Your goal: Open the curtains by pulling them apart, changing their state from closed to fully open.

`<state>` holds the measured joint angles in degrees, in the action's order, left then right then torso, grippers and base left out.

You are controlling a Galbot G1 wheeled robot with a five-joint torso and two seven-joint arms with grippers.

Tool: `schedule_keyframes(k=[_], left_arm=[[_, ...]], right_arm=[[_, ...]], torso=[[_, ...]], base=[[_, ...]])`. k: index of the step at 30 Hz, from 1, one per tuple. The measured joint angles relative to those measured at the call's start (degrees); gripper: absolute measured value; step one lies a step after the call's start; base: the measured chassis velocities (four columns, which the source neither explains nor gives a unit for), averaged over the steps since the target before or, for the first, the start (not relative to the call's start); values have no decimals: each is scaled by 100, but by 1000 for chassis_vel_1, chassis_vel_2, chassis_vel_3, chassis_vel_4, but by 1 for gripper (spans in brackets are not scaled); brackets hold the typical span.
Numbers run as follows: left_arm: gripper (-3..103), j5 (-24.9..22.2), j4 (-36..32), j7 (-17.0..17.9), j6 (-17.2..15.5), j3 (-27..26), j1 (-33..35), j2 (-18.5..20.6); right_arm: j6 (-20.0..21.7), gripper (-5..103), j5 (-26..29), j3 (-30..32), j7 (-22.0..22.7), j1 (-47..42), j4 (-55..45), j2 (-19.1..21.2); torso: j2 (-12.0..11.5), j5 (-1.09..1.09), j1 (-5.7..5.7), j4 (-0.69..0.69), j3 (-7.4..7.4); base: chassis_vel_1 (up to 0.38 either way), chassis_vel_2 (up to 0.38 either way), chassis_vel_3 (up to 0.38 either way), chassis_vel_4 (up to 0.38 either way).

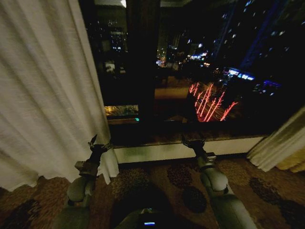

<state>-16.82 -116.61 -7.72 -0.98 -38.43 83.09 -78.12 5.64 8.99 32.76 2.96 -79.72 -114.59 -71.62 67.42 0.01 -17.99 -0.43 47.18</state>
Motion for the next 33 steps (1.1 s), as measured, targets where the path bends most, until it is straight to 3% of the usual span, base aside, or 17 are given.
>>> schedule_keyframes(k=[3, 5, 14, 19, 25, 33], left_arm=[[100, 18, 18, 4, -3, 14, -28, 2], [100, 51, 67, 15, -23, 32, -84, 14], [100, 93, 254, 90, -153, 150, -302, 66], [100, 143, 401, 298, -394, 328, -654, 177], [100, 180, 643, 841, -771, 696, -1451, 345], [100, 209, 843, 1050, -1104, 973, -1951, 412]], right_arm=[[-77, 100, 38, -27, -10, 19, 51, -5], [-370, 100, 127, -49, -34, 98, 180, -9], [-470, 100, 234, -18, -53, 150, 255, 26], [-471, 100, 240, -3, -60, 165, 294, 42], [-471, 100, 281, 2, -65, 223, 318, 121], [-470, 100, 375, 107, -65, 243, 359, 195]], torso=[[0, 1, 1, 0, 0], [0, -4, 0, 1, 0], [0, 0, 1, -1, 0], [0, 2, 1, -2, 0], [0, -3, 1, 1, 0], [0, 1, 1, -1, 0]], base=[[227, 234, -252, -243], [193, 157, -199, -199], [66, 59, -61, -62], [-28, -16, 15, 6], [0, 0, 0, 0], [0, 0, 0, 0]])
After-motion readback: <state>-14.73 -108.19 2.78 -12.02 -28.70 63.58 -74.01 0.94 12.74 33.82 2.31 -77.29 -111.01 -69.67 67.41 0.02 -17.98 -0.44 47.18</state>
